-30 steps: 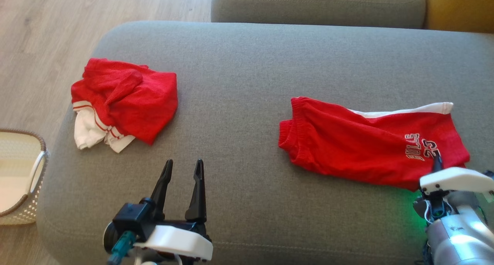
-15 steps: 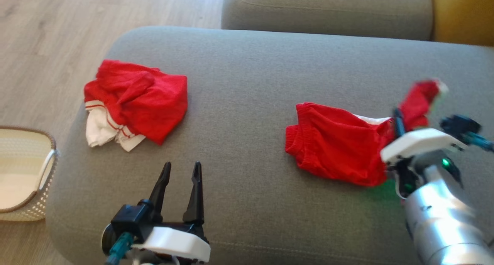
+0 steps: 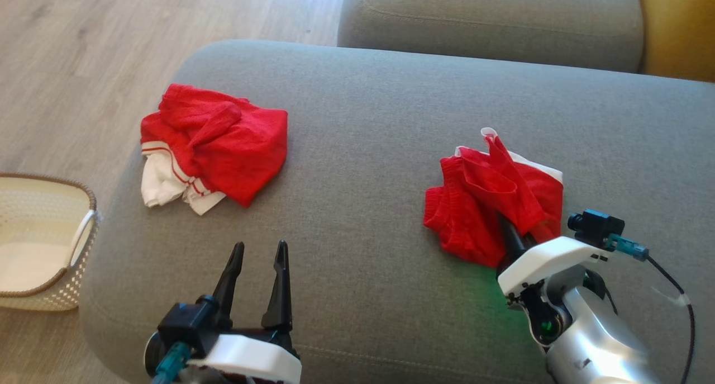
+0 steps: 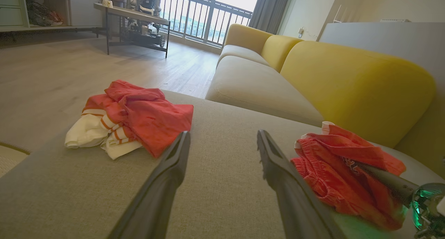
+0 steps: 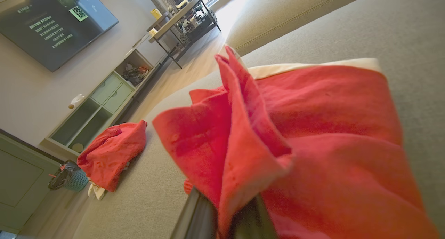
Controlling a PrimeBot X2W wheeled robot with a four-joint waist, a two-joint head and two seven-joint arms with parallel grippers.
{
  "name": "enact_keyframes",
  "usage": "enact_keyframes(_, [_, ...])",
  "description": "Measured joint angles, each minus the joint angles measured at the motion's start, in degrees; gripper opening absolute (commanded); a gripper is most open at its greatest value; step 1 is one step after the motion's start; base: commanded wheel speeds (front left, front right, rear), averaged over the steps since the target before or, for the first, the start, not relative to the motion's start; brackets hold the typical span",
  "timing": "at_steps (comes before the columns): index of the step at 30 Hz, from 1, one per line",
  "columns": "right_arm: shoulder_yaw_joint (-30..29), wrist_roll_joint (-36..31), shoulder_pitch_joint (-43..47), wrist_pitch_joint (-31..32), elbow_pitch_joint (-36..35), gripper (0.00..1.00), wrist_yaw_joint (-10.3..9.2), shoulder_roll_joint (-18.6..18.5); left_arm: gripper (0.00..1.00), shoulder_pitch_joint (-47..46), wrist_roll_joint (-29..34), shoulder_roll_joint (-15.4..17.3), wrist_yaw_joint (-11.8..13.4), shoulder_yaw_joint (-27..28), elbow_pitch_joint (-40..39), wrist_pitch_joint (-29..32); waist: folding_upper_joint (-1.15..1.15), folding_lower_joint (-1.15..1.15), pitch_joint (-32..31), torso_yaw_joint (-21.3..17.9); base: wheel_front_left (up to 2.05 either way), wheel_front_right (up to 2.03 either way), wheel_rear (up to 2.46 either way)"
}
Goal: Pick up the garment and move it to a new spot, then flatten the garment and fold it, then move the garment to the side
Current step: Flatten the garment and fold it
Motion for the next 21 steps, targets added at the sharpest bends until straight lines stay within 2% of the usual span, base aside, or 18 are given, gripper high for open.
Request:
enact_keyframes(12, [5.35,2.34,1.3,0.0,-0.08,0.0,0.0,0.0,1.0,0.83,0.01,0.01,-0.23,-0.01,0.24,0.0,0.0,0.01,0.16,1.57,0.0,0.0,0.0])
enact_keyframes(13, [5.57,1.8,1.3,0.0,0.48,0.41,0.0,-0.01,1.0,0.83,0.01,0.01,-0.23,-0.01,0.25,0.0,0.0,0.0,0.12,1.61,0.0,0.0,0.0])
enact_keyframes(14, [5.56,1.47,1.3,0.01,0.62,1.0,0.0,-0.01,1.0,0.83,0.01,0.01,-0.23,-0.01,0.25,0.0,0.0,0.0,0.07,1.64,0.0,0.0,0.0])
enact_keyframes(21, [7.27,1.32,1.3,0.0,-2.46,1.0,0.0,-0.01,1.0,0.93,0.01,0.01,-0.24,-0.02,0.31,0.0,0.0,0.0,-0.06,1.75,0.0,0.0,0.0])
